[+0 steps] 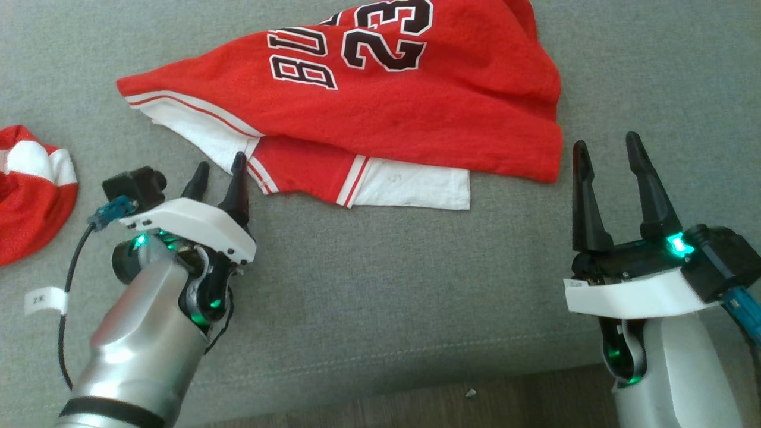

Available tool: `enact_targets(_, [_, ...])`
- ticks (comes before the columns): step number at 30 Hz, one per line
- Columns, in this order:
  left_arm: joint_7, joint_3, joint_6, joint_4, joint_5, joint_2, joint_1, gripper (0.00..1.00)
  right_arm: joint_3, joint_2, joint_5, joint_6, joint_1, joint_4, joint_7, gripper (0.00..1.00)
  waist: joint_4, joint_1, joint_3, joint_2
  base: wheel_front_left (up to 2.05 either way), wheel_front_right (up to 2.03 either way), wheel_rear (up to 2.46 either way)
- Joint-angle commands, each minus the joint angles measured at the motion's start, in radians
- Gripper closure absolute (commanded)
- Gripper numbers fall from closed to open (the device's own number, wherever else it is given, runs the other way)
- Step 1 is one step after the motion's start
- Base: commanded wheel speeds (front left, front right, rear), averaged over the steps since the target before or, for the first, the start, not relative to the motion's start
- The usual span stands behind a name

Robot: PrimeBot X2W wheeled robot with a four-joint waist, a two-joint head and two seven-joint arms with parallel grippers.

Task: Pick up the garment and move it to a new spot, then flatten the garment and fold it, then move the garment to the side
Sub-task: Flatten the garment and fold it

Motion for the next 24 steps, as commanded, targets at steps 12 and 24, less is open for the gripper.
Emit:
enact_targets(12, [-0.012, -0.008, -0.064, 0.058, 0.036, 0.003, -0.029, 1.00, 0.010, 0.000, -0.003, 0.007, -0.026, -0.039, -0.004, 0.00, 0.007, 0.0000, -0.010, -0.0001, 0.00, 0.00, 0.00])
enact_targets(24, [-0.034, 0.147, 0.010, -0.188, 0.182, 0.064, 0.063, 1.00, -0.022, 0.000, 0.065, 0.007, 0.001, 0.056, -0.004, 0.00, 0.036, 0.0000, -0.035, -0.0001, 0.00, 0.00, 0.00])
